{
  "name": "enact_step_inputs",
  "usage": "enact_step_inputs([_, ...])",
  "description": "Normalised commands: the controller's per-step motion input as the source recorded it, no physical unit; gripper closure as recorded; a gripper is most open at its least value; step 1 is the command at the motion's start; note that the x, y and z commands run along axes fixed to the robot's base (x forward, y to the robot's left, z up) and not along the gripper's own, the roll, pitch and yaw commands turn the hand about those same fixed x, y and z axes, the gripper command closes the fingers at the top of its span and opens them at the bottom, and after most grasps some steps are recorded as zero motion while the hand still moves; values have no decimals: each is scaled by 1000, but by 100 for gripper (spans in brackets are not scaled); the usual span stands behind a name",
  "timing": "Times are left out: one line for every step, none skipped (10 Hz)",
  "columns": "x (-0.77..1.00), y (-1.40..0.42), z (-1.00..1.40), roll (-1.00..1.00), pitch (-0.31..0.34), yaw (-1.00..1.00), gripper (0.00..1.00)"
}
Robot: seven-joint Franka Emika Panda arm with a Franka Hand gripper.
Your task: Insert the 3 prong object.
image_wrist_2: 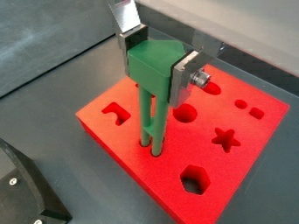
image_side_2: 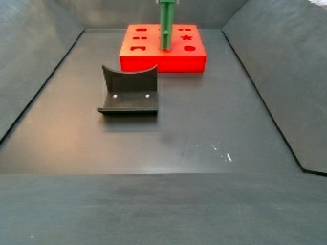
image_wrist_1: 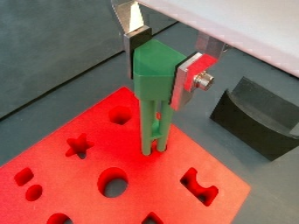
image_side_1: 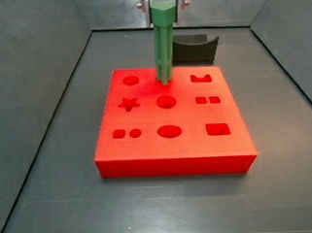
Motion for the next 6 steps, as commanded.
enact_step_inputs([166,140,-686,-33,236,-114,100])
enact_step_inputs([206,214,-606,-104,279,-117,100])
enact_step_inputs([257,191,-680,-73,254,-57,100])
enact_step_inputs([160,0,-609,0,164,-123,100])
enact_step_inputs([0,0,0,0,-9,0,100])
enact_step_inputs([0,0,0,0,0,0,100])
